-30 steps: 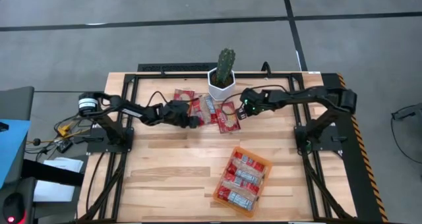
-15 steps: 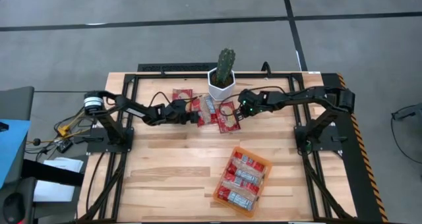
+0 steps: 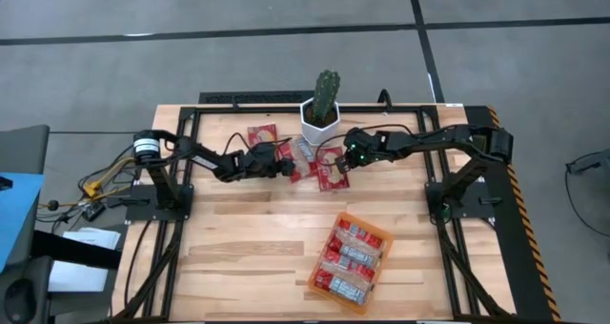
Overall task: Sort popcorn bags into baskets
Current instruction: Put the red popcorn bag into the orange container
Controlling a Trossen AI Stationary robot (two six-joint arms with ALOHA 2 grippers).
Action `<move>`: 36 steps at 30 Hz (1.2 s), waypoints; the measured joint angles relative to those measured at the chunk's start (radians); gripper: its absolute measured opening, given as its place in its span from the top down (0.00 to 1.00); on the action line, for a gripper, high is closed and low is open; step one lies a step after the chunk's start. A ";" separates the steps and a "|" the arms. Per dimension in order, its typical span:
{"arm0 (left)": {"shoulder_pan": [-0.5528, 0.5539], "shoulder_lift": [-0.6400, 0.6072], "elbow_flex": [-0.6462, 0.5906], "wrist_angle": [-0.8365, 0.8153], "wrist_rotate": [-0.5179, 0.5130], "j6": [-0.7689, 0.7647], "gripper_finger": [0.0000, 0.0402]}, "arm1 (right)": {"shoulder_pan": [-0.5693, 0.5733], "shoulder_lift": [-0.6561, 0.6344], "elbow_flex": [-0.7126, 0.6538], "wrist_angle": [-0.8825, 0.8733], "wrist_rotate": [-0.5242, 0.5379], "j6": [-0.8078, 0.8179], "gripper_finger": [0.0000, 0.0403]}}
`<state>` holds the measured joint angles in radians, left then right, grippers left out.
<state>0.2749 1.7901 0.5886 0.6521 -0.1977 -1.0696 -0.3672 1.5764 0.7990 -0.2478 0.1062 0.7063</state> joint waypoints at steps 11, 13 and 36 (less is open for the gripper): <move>-0.008 0.003 0.009 -0.003 -0.041 -0.008 0.98 | 0.008 -0.057 0.000 -0.078 -0.059 -0.010 0.82; -0.019 -0.006 0.008 -0.011 -0.021 -0.011 0.99 | 0.011 -0.099 0.000 -0.071 -0.071 -0.007 0.82; -0.368 -0.357 0.007 -0.034 -0.177 -0.070 1.00 | 0.402 -0.762 0.000 -0.300 0.097 0.214 0.82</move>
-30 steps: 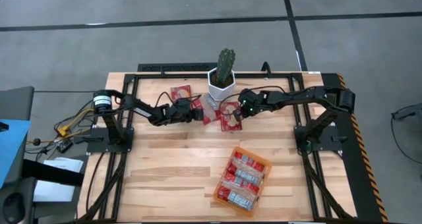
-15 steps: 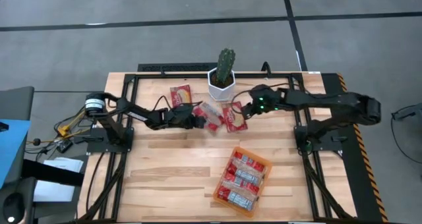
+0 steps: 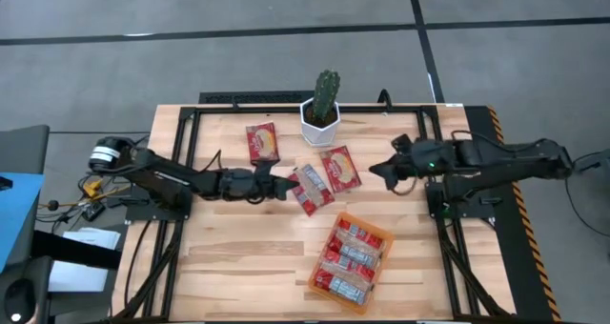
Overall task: Sort popcorn bags into baskets
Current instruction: Put the red popcorn bag into the orange container
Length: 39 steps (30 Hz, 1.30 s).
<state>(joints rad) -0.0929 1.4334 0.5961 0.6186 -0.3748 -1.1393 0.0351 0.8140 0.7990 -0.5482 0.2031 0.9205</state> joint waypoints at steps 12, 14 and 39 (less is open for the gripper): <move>-0.018 -0.009 0.000 -0.462 0.112 -0.214 0.81 | 0.006 0.416 0.000 0.127 0.160 -0.077 0.89; -0.016 -0.009 0.000 -0.492 0.118 -0.226 0.73 | -0.012 0.515 0.000 0.206 0.136 -0.095 0.91; 0.057 0.358 0.002 0.020 0.085 -0.309 0.42 | -0.197 0.992 0.037 0.590 -0.166 -0.194 0.97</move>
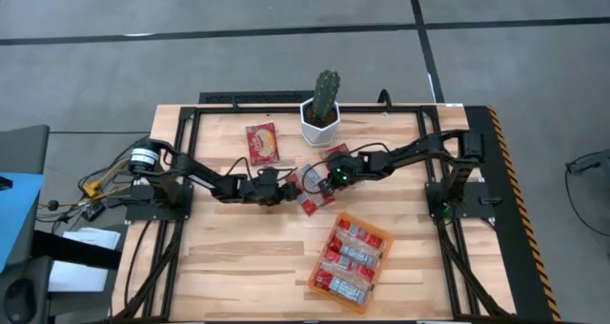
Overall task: Sort popcorn bags into baskets
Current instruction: Put the red popcorn bag into the orange container
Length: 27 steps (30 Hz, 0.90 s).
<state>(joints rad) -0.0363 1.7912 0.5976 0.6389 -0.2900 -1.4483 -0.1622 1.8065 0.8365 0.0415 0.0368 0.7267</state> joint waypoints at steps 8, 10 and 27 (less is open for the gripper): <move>-0.002 0.008 -0.001 0.041 -0.070 0.054 0.42 | 0.041 0.121 0.106 0.000 0.015 -0.032 0.93; -0.002 0.008 -0.002 0.043 -0.077 0.049 0.42 | 0.043 0.123 0.130 -0.015 0.013 -0.041 0.94; 0.002 0.011 -0.002 0.060 -0.249 0.069 0.42 | 0.019 0.169 0.198 -0.025 -0.074 -0.070 0.94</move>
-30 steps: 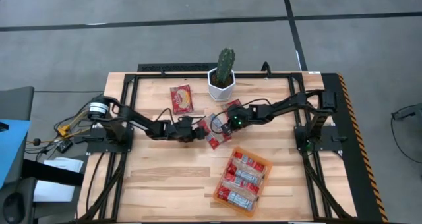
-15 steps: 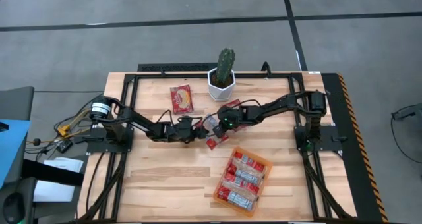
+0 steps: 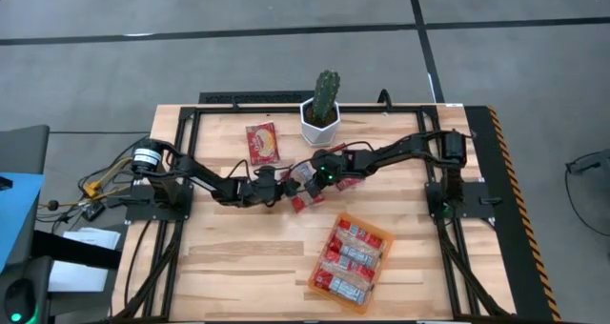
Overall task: Sort popcorn bags into baskets
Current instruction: Put the red popcorn bag into the orange container
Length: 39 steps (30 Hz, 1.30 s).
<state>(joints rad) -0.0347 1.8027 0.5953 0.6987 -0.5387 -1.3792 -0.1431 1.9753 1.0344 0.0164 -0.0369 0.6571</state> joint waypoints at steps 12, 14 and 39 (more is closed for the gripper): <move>0.002 0.000 0.000 0.010 -0.024 0.025 0.69 | 0.011 -0.015 0.025 -0.026 -0.010 -0.014 0.94; 0.002 0.000 0.000 0.011 -0.026 0.028 0.77 | 0.014 -0.013 0.037 -0.041 -0.009 -0.015 0.94; -0.027 -0.066 0.060 0.009 0.313 0.272 1.00 | 0.038 -0.643 0.160 -0.865 0.157 -0.176 0.95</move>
<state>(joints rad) -0.0621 1.7363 0.6551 0.7076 -0.2257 -1.1068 -0.1049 1.3326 1.1946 -0.8491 0.1196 0.4809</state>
